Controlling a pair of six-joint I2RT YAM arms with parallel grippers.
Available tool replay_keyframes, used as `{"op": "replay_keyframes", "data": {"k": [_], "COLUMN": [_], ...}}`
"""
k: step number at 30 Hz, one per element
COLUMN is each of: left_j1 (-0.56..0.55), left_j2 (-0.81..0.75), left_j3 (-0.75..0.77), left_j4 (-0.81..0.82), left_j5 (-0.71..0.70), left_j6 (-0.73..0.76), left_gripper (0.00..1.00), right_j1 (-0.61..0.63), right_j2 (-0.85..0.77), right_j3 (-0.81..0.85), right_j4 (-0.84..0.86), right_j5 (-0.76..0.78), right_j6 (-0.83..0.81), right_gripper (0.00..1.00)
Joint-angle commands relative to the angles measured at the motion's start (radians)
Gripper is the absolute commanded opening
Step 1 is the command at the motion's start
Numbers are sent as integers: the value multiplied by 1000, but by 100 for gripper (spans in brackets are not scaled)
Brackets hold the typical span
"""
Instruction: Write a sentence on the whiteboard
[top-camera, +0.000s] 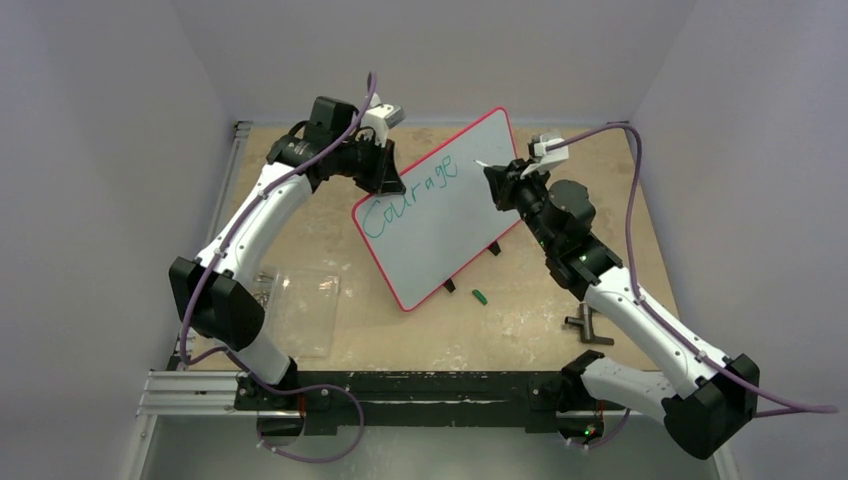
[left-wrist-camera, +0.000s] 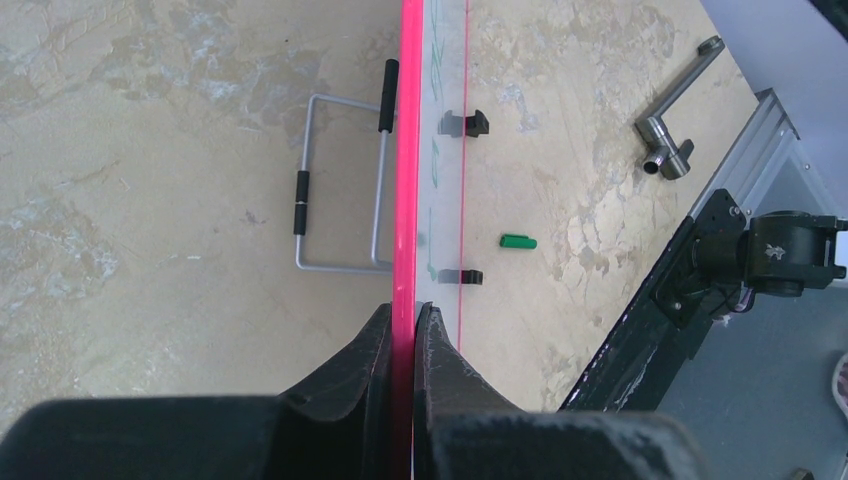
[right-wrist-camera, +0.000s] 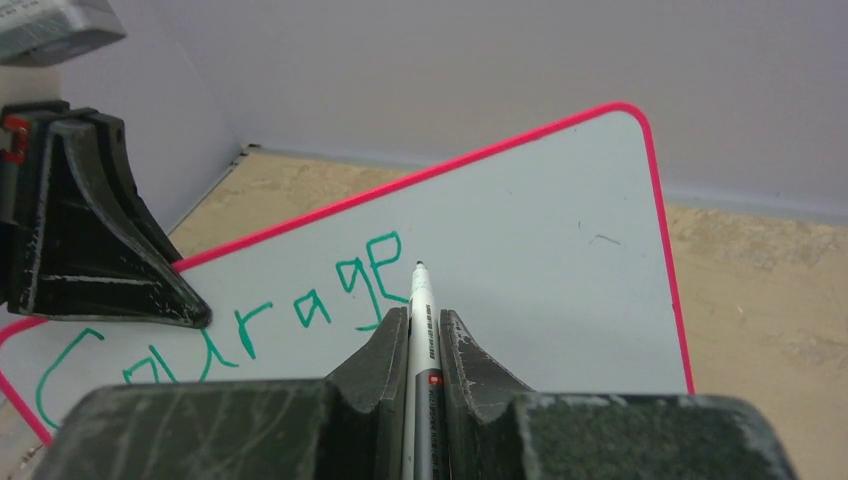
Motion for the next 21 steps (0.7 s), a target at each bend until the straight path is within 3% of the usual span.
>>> {"op": "replay_keyframes", "data": {"k": [1, 12, 21], "left_j1": [10, -5, -12], "left_j2": [-40, -31, -21], "left_j3": [-24, -17, -14], "left_j4": [-9, -13, -17], "left_j5": [-186, -179, -175], "left_j6": [104, 100, 88], "left_gripper": [0, 0, 0], "right_j1": [3, -2, -69], "right_j2": [-37, 19, 132], "right_j3": [-25, -26, 34], "right_j4": [11, 41, 129], "right_j5": [6, 100, -2], "right_j6": [14, -53, -47], "right_gripper": [0, 0, 0]}}
